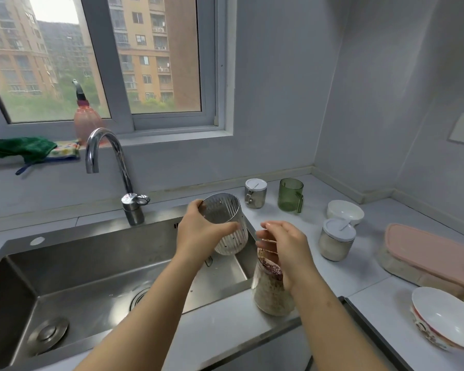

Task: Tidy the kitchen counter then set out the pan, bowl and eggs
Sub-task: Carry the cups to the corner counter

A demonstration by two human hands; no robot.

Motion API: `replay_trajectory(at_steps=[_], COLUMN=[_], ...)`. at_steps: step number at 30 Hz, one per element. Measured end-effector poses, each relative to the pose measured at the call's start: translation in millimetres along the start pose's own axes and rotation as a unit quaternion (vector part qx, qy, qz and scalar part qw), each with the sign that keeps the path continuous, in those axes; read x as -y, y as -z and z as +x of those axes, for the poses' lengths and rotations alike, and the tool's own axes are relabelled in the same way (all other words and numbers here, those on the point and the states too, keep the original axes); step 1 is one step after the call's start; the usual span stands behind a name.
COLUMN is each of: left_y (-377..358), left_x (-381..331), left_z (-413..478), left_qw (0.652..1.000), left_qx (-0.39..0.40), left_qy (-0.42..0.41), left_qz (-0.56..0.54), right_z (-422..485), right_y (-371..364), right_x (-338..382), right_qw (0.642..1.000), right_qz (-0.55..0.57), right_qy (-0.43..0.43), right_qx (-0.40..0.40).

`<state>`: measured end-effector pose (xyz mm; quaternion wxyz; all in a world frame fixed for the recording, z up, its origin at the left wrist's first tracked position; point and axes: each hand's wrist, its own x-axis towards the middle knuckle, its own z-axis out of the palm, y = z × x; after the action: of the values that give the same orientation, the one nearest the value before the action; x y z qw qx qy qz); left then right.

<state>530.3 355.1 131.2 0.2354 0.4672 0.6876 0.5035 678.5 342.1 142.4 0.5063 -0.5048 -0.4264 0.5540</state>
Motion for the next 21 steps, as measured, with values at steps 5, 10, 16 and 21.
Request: replay_trajectory(at_steps=[5, 10, 16, 21], left_y=[-23.9, -63.5, -122.0, -175.7], left_x=[-8.5, -16.9, -25.2, -19.1], left_z=[21.6, 44.1, 84.3, 116.7], left_qw=[0.999, 0.998, 0.998, 0.991], left_qx=[0.000, 0.028, 0.051, 0.095], left_qy=[0.013, 0.002, 0.038, 0.057], left_qz=[-0.051, -0.052, 0.006, 0.074], right_z=[19.7, 58.4, 124.4, 172.1], right_y=[21.3, 49.7, 79.9, 89.2], right_x=[8.2, 10.2, 7.0, -4.3], right_qw=[0.999, 0.997, 0.996, 0.996], right_qz=[0.019, 0.022, 0.007, -0.033], right_qy=[0.019, 0.016, -0.018, -0.048], right_qx=[-0.044, -0.075, -0.087, -0.060])
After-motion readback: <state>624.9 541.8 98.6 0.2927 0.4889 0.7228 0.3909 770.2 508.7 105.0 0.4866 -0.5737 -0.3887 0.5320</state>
